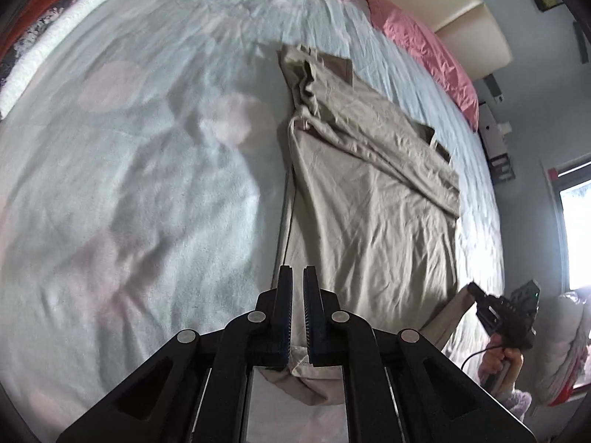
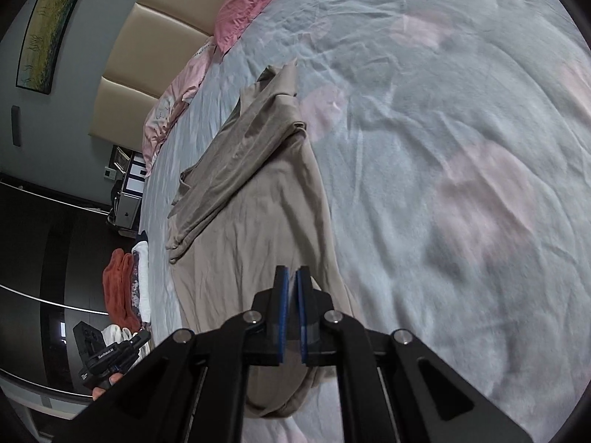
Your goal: Fold clothes
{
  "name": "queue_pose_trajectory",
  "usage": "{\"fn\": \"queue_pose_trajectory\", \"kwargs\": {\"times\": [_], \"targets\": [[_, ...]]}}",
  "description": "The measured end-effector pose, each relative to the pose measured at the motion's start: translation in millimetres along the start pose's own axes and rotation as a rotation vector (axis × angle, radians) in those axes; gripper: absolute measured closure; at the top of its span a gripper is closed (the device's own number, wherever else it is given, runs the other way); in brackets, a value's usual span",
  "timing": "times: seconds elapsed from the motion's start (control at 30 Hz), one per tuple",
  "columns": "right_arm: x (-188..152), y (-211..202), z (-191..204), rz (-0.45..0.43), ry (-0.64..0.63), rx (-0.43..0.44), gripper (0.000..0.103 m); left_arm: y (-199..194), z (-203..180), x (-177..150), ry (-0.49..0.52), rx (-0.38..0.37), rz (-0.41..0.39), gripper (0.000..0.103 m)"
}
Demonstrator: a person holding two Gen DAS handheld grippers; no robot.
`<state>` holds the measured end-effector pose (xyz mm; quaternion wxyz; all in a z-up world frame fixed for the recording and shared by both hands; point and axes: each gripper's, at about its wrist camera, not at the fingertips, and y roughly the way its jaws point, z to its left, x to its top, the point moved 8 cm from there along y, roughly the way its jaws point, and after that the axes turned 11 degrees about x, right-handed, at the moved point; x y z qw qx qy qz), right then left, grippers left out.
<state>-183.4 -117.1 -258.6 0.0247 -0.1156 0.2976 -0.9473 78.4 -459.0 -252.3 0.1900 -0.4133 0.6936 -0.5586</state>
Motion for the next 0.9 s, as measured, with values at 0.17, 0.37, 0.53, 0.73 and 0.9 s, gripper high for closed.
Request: {"fn": "queue_pose_trajectory", "kwargs": {"times": [0.17, 0.37, 0.53, 0.73, 0.9], "targets": [[5, 25, -27, 0.059, 0.020, -0.054, 0.097, 13, -2, -7, 0.066, 0.056, 0.068, 0.081], [9, 11, -10, 0.030, -0.063, -0.056, 0.093, 12, -18, -16, 0.165, 0.117, 0.041, 0.079], [6, -13, 11, -0.020, -0.197, -0.117, 0.081, 1, -39, -28, 0.290, 0.144, 0.003, 0.079], [-2, -25, 7, -0.038, -0.157, -0.116, 0.081, -18, -67, -48, 0.511, 0.212, -0.042, 0.077], [-9, -36, 3, -0.052, -0.124, -0.115, 0.081, -21, -88, -68, 0.740, 0.321, -0.064, 0.076]]}}
